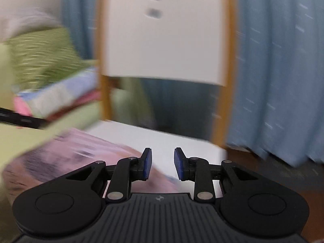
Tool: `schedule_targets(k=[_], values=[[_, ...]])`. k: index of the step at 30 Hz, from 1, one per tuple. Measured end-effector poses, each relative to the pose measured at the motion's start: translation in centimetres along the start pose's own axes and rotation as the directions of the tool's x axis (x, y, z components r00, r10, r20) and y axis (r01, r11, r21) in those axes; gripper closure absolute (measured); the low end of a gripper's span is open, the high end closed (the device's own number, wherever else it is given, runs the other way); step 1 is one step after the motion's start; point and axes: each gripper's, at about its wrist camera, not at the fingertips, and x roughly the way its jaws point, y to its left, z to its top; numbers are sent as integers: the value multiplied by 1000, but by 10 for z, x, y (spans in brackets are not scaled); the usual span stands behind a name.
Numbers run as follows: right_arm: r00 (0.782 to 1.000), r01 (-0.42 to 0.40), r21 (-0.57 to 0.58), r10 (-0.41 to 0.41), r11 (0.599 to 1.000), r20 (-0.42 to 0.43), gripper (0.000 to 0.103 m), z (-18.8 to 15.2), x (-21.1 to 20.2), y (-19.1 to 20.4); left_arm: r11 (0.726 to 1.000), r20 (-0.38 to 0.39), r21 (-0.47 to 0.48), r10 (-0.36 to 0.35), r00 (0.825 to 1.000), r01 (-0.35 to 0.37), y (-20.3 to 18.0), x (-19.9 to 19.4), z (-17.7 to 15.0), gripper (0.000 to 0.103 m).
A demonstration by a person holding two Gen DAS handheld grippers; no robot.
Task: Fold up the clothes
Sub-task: 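Lower the shorts onto the clothes stack on the chair and open both grippers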
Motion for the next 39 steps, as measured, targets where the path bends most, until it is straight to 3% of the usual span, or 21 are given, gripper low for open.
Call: schedule_targets(k=[3,6,8,12,15,19,25,28,31,34,39], values=[[1000,-30,-69,30,997,-8,79,4,26,28,998,-18,47,42,999,-41,-16,24,-4,91],[996,12,-43,-16,999,-89,80,-2,56,33,989,-22,51,139,990,-138,-9,47,-13,88],[991,27,-10,-28,1000,-132,81,-10,68,29,989,-2,47,138,990,-137,-6,52,-21,85],[989,37,19,-33,999,-141,82,-20,73,23,982,38,104,153,988,-156,-9,56,-33,83],[988,31,43,-25,999,-152,82,-15,75,21,987,22,68,144,989,-145,-2,53,-26,80],[998,20,101,-14,995,-59,80,-8,38,17,973,90,90,205,975,-213,-8,11,-23,88],[999,24,125,-27,992,23,79,-36,-30,20,990,153,29,135,979,-141,-21,-59,-55,88],[999,42,120,-46,992,28,79,-62,-44,29,989,108,40,136,985,-141,-26,-56,-78,87],[997,70,112,-65,991,-44,77,-85,-30,36,986,29,7,167,985,-168,-17,-31,-97,87],[995,91,88,-87,992,-44,75,-84,-32,38,983,33,-27,183,983,-182,-17,-33,-92,89],[995,101,124,-103,987,7,74,-74,-64,40,982,97,10,185,978,-186,-34,-69,-86,90]])
